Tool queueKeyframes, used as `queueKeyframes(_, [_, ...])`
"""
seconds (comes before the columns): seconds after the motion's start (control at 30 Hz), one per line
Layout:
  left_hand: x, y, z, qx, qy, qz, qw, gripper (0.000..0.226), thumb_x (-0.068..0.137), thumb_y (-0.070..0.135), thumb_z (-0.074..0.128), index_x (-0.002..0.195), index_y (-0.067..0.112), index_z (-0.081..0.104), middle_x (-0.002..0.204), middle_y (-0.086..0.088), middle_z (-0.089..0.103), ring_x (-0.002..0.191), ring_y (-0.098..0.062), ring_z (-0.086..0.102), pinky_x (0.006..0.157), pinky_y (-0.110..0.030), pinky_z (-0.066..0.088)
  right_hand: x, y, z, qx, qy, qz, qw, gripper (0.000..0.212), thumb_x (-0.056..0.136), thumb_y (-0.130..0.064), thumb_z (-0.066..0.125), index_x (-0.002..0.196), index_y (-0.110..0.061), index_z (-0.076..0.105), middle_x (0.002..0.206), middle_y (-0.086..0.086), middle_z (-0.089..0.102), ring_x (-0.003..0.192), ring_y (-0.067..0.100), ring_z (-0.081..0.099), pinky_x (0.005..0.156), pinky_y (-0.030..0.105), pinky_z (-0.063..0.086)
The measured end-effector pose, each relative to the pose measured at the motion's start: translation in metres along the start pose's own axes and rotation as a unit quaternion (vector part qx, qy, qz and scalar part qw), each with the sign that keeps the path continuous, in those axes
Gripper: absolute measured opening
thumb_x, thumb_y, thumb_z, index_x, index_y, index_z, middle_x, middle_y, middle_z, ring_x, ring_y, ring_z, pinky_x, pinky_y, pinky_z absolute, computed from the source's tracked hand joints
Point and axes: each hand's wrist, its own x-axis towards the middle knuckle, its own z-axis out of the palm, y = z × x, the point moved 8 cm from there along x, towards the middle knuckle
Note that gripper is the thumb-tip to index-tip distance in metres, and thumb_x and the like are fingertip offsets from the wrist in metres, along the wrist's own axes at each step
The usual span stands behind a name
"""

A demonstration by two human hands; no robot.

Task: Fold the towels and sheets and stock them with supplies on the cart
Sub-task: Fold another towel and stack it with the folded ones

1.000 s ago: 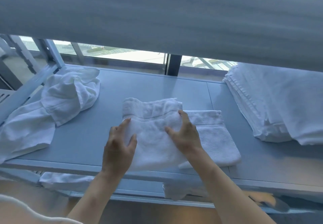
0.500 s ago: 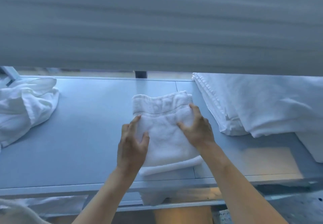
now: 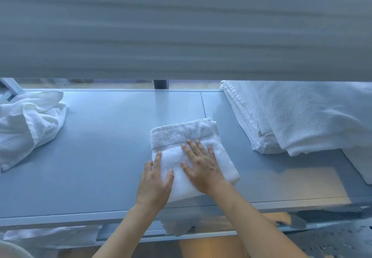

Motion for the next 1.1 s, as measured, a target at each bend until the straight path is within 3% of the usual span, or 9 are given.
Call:
queueKeyframes(0.63, [0.060, 0.104, 0.099, 0.006, -0.046, 0.064, 0.997, 0.074, 0.098, 0.052, 0.051, 0.162, 0.035, 0.018, 0.152, -0.001, 0.032, 0.137, -0.026, 0.043, 0.105, -0.041, 0.045, 0.010, 0.146, -0.038, -0.004, 0.025, 0.088, 0.996, 0.066, 0.100, -0.060, 0.027, 0.162, -0.036, 0.024, 0.171, -0.013, 0.012, 0.158, 0.010, 0.003, 0.128, 0.047, -0.002])
queueKeyframes(0.9, [0.054, 0.092, 0.080, -0.028, -0.045, 0.055, 0.997, 0.070, 0.099, 0.054, 0.048, 0.160, 0.037, 0.020, 0.149, 0.004, 0.036, 0.129, -0.021, 0.051, 0.100, -0.040, 0.048, 0.018, 0.131, -0.042, -0.010, 0.025, 0.084, 0.996, 0.062, 0.103, -0.049, 0.041, 0.159, -0.027, 0.031, 0.171, -0.005, 0.018, 0.158, 0.017, 0.010, 0.126, 0.054, 0.003])
queueKeyframes(1.1, [0.052, 0.061, 0.018, 0.005, 0.019, 0.067, 0.998, 0.062, 0.100, 0.053, 0.048, 0.156, 0.031, 0.034, 0.146, 0.009, 0.041, 0.119, -0.018, 0.057, 0.093, -0.039, 0.052, 0.044, 0.059, -0.037, 0.002, 0.039, 0.024, 0.999, 0.061, 0.101, -0.046, 0.045, 0.157, -0.024, 0.035, 0.169, -0.003, 0.022, 0.157, 0.021, 0.013, 0.125, 0.055, 0.010])
